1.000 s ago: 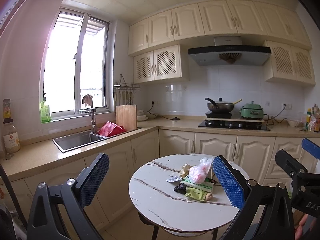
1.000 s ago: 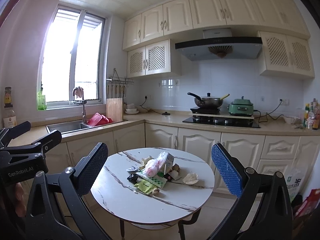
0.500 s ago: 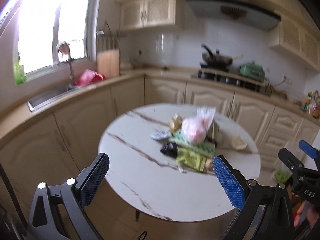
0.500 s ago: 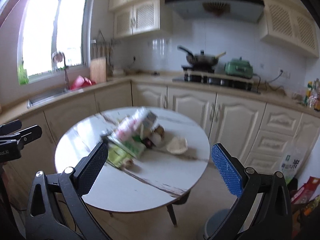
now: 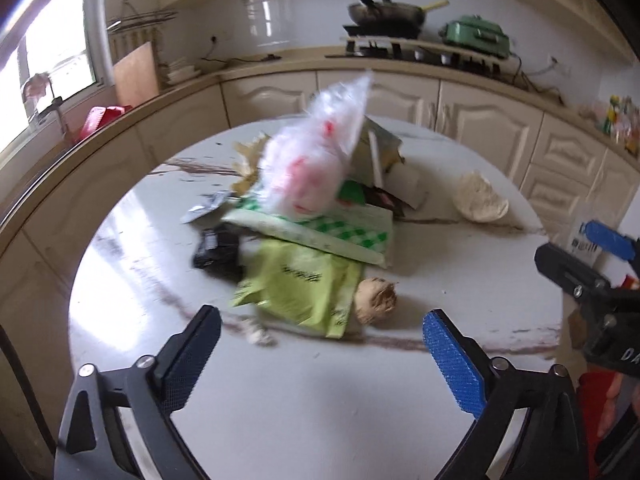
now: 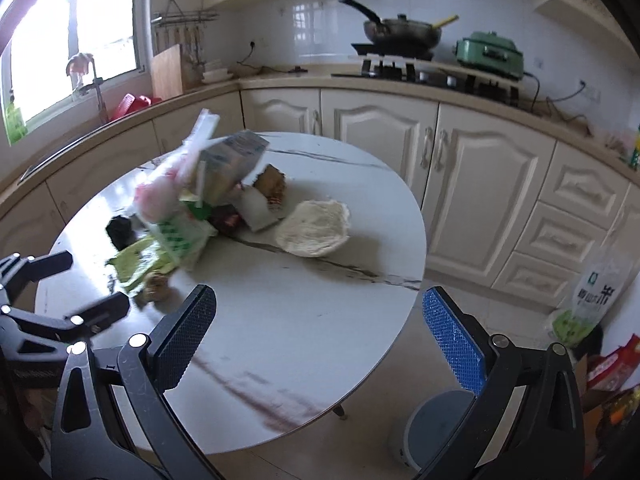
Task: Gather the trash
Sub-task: 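Reach the left tool to the walnut and close on it while the right tool grasps the bread, then carry walnut and bread to the blue bucket and open both tools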
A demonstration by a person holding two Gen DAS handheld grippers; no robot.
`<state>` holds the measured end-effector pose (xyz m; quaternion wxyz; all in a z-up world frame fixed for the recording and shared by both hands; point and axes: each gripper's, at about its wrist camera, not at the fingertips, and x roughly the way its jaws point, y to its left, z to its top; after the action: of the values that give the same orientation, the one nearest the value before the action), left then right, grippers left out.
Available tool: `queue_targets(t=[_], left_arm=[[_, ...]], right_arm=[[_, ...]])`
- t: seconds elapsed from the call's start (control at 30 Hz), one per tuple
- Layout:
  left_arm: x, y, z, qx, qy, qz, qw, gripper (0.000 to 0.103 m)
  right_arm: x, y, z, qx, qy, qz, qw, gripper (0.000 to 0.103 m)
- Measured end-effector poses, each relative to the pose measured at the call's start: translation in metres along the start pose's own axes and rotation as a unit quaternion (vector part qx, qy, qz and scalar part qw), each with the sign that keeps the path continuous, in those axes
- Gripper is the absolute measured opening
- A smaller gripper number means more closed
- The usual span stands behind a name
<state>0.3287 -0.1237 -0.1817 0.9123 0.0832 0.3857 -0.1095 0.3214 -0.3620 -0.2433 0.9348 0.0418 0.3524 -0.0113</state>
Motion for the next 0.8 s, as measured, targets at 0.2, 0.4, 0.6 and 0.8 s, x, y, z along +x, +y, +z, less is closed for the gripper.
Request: queue_targets(t=[0.2, 0.4, 0.6, 0.8], left_arm=[[0.039, -0.016, 0.011, 0.02, 0.011, -0.003, 0.9997, 0.068], [0.047, -0.004, 0.012, 0.001, 0.003, -0.033, 0.9994, 0.02], [0.037, 0.022, 0.005, -0.03, 0.0, -0.075, 0.9967, 0.02], [0.023, 0.048, -0.001, -0.062, -0.006, -0.115, 0.9915, 0.02]], right_arm=[[0.028, -0.011, 0.01, 0.002, 0.017, 0.016, 1.0, 0.103], [0.056, -0.01, 0.025, -0.003, 0.037, 0.036, 0.999, 0.103], [0.084, 0.001, 0.045, -0.019, 0.056, 0.037, 0.998, 0.103], [0.105, 0.009, 0.057, -0.018, 0.08, 0.052, 0.995, 0.092]])
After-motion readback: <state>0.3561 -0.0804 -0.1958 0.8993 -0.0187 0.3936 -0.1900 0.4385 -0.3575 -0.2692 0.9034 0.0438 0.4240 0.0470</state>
